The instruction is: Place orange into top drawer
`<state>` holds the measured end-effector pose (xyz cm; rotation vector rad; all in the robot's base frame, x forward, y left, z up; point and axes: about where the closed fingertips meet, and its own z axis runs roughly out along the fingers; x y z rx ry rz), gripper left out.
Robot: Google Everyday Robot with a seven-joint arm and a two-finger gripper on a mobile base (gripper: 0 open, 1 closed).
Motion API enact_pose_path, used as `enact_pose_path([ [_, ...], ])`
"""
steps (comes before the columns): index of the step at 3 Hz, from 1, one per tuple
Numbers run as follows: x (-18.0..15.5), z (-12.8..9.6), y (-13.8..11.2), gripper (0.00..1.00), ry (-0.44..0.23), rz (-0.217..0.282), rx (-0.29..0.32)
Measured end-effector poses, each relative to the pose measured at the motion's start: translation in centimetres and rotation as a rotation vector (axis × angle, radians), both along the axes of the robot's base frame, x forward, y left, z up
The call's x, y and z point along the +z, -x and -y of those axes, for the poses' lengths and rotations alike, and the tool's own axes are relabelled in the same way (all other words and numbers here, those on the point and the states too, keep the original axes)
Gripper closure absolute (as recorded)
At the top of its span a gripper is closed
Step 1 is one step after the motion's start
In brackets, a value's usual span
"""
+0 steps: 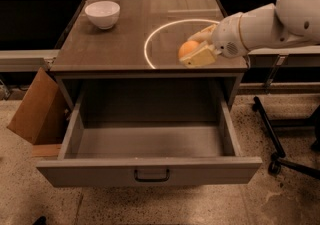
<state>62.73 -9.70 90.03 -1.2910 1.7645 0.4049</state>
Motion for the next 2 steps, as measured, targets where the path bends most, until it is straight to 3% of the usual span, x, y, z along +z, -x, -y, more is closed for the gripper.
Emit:
enact_pose_path([
  [2,-8.3,-4.3,3.9,1.0,0.013,-0.13,0.047],
])
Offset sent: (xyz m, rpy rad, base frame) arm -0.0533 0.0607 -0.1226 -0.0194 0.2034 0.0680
